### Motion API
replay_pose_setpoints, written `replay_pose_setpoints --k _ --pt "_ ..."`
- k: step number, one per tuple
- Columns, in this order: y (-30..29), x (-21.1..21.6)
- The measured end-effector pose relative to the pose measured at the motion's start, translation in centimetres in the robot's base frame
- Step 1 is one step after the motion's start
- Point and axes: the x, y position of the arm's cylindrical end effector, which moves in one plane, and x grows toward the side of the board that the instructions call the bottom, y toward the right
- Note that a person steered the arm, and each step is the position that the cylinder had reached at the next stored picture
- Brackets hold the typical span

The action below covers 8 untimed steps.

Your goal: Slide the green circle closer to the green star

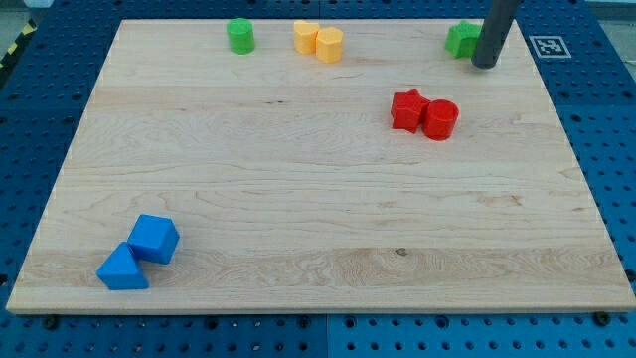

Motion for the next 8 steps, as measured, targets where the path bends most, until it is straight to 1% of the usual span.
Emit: replay_pose_setpoints --k 1,2,3,5,6,7,8 --pt "-4.3 2.0" --pt "-10.9 3.7" --pt "-18.4 4.6" --pt "-35.8 3.8" --pt "-42.0 0.8" --pt "-45.4 -4.1" --pt "-45.2 -9.3"
